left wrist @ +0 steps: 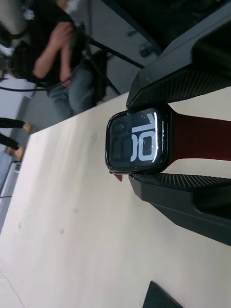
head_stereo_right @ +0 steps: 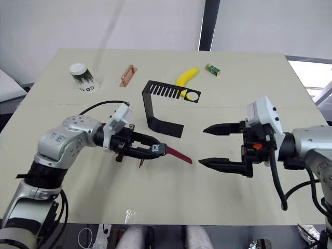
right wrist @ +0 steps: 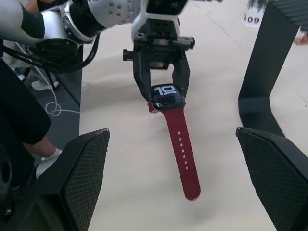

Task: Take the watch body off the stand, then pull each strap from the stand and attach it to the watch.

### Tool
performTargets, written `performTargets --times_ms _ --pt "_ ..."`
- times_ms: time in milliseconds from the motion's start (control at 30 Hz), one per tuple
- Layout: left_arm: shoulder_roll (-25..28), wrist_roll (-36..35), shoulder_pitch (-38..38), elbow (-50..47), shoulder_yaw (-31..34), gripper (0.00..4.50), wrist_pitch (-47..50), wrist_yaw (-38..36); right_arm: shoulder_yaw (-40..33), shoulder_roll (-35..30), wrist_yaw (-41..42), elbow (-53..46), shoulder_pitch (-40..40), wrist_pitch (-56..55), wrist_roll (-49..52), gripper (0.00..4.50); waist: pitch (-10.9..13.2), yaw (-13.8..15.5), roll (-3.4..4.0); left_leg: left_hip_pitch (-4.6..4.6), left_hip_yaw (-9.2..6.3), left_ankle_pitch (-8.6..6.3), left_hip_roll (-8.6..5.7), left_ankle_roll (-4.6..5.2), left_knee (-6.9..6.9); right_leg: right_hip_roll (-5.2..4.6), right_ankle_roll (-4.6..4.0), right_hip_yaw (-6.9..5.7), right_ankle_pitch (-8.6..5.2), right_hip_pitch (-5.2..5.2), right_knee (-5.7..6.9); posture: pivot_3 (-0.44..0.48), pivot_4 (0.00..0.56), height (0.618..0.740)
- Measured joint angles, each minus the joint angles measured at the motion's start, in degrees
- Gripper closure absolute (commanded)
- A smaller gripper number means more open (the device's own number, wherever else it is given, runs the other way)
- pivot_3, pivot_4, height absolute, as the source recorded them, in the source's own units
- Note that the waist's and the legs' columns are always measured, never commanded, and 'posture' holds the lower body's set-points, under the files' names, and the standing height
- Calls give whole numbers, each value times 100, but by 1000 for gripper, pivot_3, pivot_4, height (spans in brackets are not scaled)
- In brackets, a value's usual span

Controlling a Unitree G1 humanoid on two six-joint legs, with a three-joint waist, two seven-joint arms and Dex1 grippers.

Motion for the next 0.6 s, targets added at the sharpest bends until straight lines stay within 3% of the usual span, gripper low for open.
performTargets --times_ms 133,333,600 --pt "160 397 641 -187 -287 2907 -618 -97 193 -1 -11 -107 454 -290 -176 47 0 2 0 0 1 -1 0 2 -1 0 0 3 0 0 -1 0 150 740" --pt "169 1197 920 -204 -712 2907 -1228 146 438 -10 -13 -142 855 -790 -618 47 0 14 0 0 1 -3 -3 5 1 -1 0 5 0 3 -3 0 150 740" --pt "432 1373 1399 -834 -742 2907 -1019 365 504 -44 -31 -417 1360 -1096 -775 47 0 1 0 2 1 -3 1 5 -3 3 0 5 0 3 -1 0 150 740"
